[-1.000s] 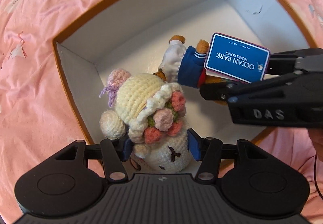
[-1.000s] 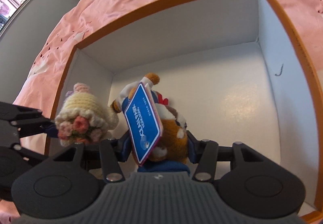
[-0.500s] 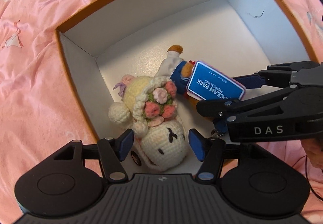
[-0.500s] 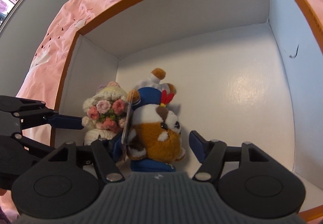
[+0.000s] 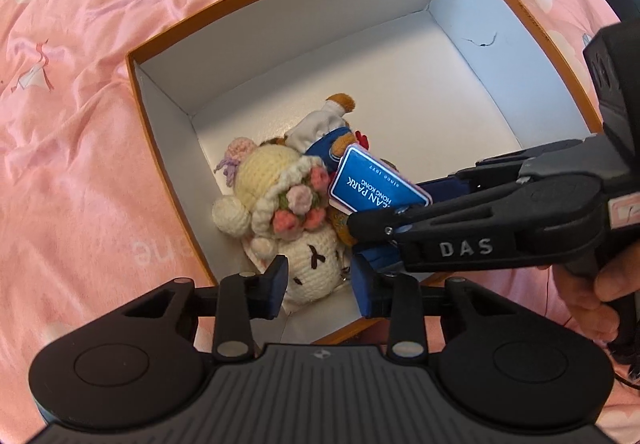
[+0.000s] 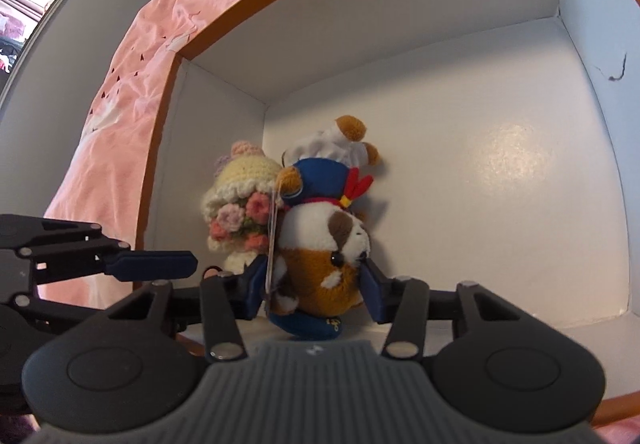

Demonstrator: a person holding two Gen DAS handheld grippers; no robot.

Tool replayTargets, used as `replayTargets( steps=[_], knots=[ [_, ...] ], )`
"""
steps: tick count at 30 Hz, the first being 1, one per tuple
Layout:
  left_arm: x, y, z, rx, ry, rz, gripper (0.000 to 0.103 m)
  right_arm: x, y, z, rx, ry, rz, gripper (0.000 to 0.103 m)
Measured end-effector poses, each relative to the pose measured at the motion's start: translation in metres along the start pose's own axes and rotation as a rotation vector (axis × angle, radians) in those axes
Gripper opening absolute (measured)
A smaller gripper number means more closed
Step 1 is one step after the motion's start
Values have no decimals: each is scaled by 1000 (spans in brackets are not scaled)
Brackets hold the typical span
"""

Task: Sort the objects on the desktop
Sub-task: 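Open both tools to release the plush toys and lift out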

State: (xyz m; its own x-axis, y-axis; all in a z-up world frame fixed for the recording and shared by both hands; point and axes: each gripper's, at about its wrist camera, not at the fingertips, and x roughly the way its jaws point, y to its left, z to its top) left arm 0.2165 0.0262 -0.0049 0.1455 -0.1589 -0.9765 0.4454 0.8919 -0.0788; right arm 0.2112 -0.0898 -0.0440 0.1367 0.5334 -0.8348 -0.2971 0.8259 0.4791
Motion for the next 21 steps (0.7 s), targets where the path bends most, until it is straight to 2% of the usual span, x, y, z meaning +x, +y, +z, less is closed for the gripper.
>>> replayTargets(
  steps=[8,10,12,15,21],
  knots=[
    [10,6,2,-7,-21,-7,40,8,4,-2,-26,22,-35,53],
    [8,6,0,-12,-32,-4,44,5,7,-4,-46,5,-54,55],
    [4,2,-4,-14,-52,30,49,3,11,-8,-69,-25,-87,58],
    [0,-7,-12,4,-99,62,49,-6,15,-18,-103,-93,-131,64],
    [-10,-19,-32,-36,-224,128,49,-29,24,-34,-169,-245,-185,66]
  ],
)
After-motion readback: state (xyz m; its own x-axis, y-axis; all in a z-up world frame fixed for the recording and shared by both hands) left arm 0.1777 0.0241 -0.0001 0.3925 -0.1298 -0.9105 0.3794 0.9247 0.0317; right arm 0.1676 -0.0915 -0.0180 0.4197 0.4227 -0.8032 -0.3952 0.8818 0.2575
